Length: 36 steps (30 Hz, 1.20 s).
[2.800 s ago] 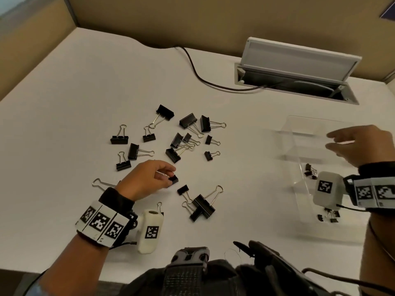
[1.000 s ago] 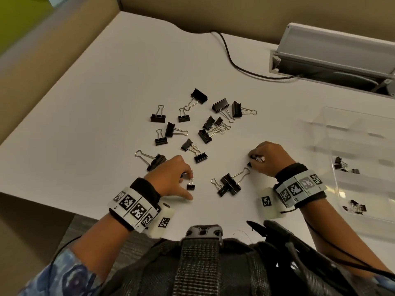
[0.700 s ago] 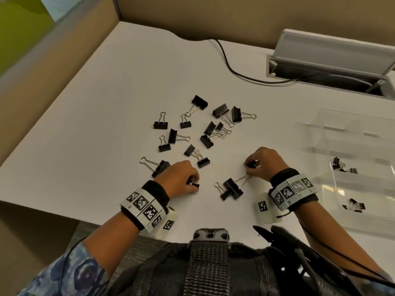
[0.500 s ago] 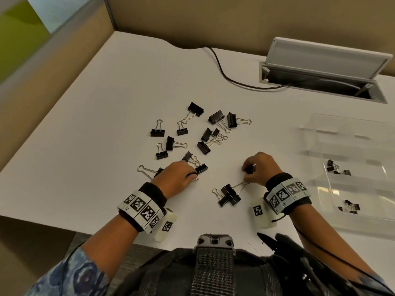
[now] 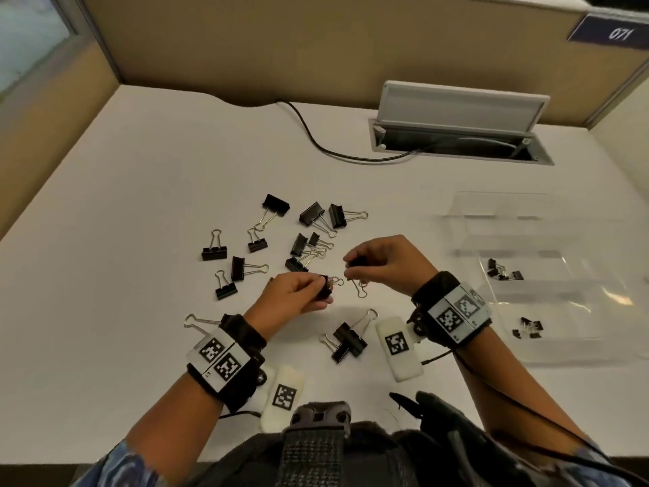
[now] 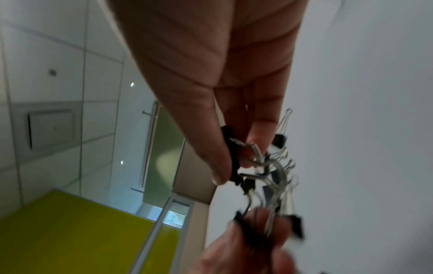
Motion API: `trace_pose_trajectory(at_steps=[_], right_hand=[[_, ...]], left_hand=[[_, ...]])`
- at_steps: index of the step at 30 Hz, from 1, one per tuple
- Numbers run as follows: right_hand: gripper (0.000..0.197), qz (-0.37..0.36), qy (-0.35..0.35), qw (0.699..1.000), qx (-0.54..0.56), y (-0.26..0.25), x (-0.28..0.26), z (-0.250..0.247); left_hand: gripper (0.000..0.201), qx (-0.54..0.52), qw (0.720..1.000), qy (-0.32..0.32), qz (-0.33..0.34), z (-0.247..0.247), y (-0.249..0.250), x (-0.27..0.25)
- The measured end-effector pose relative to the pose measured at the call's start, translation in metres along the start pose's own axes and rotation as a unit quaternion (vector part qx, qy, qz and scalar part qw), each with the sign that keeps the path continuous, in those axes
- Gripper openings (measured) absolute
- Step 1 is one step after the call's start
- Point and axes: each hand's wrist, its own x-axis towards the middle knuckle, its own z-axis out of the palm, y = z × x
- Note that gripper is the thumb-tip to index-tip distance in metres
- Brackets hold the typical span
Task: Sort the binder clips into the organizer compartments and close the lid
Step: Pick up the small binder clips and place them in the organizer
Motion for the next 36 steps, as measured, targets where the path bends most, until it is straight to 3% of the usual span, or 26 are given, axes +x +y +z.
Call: trace_pose_trajectory(at_steps=[6, 13, 17, 21, 30, 36], right_hand=[[0.023, 0.041, -0.014, 0.995, 0.084, 0.005, -0.001, 0.001], [0.005, 0.083, 0.044, 0.969, 0.230, 0.019, -0.007, -0.003], [0.005, 0.109, 0.057, 0.951, 0.282, 0.027, -0.011, -0.002], [0.002, 0.132, 0.052, 0.940, 0.310, 0.029, -0.015, 0.002], [0.028, 0.130, 0.073, 0.944, 0.295, 0.037, -0.027, 0.004], [0.024, 0.132, 0.094, 0.941, 0.298, 0.045, -0.039, -0.008]], left_hand=[[0.022, -0.137, 0.989, -0.037, -0.048, 0.010, 0.011, 0.009], [0.024, -0.164, 0.983, -0.053, -0.057, 0.013, 0.013, 0.015], [0.022, -0.182, 0.980, -0.060, -0.058, 0.016, 0.014, 0.014], [0.020, -0.162, 0.983, -0.057, -0.056, 0.022, 0.014, 0.016], [0.025, -0.085, 0.992, -0.079, -0.050, 0.031, 0.010, 0.027], [0.020, -0.071, 0.993, -0.088, -0.044, 0.048, 0.012, 0.033]])
